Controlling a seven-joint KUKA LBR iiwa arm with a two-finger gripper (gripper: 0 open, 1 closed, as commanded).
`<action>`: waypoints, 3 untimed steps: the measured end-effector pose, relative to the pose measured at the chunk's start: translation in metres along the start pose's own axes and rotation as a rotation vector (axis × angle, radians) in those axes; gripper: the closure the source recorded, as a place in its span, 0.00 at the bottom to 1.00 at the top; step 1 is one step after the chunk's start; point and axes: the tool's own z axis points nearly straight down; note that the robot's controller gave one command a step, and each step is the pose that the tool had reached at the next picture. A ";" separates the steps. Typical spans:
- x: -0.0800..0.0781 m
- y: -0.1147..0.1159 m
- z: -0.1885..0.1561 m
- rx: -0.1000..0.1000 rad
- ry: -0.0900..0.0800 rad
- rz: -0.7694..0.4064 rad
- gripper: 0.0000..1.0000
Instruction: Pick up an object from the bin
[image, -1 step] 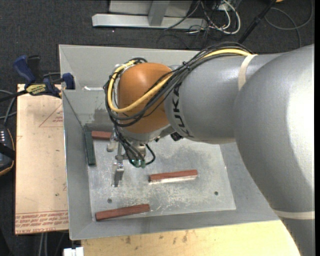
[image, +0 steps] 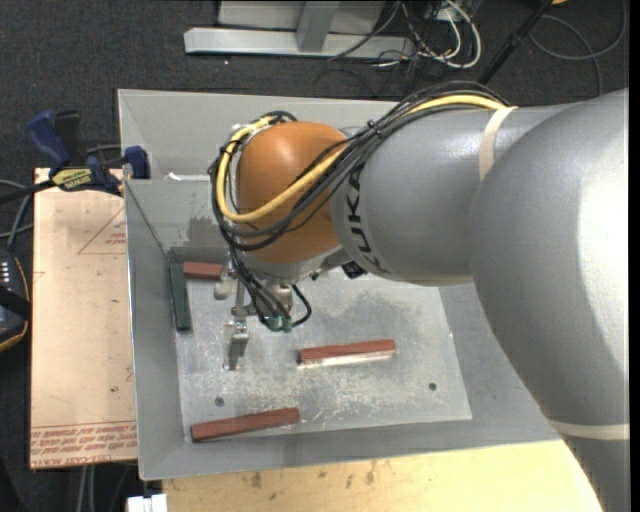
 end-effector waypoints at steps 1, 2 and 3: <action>-0.015 -0.026 -0.002 -0.003 0.000 0.068 0.00; -0.017 -0.082 0.007 0.001 -0.001 0.080 0.00; -0.033 -0.108 0.028 0.003 -0.004 0.006 0.00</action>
Offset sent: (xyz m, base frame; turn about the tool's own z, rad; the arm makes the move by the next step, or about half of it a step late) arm 0.0160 -0.1050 -0.0125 0.0505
